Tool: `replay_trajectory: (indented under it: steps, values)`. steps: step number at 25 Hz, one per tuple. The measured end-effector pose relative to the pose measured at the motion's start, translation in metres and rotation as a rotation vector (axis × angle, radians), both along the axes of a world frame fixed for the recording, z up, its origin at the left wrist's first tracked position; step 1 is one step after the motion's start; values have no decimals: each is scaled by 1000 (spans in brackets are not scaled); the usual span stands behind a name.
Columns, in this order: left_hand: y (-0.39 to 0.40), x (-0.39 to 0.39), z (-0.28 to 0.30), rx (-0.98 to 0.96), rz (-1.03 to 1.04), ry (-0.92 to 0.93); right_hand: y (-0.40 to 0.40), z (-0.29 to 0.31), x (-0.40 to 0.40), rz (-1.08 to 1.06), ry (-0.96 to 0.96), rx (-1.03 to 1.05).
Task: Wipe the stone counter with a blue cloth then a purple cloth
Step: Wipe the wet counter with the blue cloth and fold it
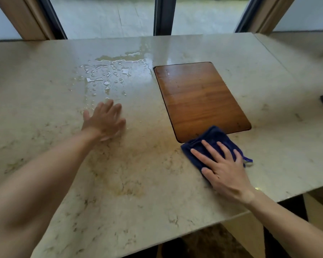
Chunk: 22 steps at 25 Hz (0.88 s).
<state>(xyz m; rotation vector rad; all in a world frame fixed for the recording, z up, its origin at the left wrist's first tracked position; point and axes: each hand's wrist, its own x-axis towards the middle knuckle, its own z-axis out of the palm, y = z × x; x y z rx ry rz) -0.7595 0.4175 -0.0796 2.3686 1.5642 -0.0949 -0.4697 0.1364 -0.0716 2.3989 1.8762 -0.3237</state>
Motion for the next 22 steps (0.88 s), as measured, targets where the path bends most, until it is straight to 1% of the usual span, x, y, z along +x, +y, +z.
replay_trajectory:
  steps: [1,3,6,8,11,14,18,22]
  values:
    - [-1,-2,-6,15,-9,3,12,4,4,-14,-12,11]
    - [-4,-4,-18,68,-17,16,41,1,11,33,-25,-24]
    - [-3,-8,-29,143,-17,9,47,-13,11,109,2,-31]
    - [0,-7,-29,143,-34,1,16,-15,6,159,-26,12]
    - [-4,-9,-29,149,-21,-16,-46,-16,-29,178,11,79]
    - [-5,-7,-29,151,-21,-16,-66,-27,-67,160,-54,103]
    - [-4,-7,-26,137,-15,-6,-15,-30,-94,13,-36,77]
    - [-7,-7,-24,147,-20,-8,69,-26,-101,-55,14,89]
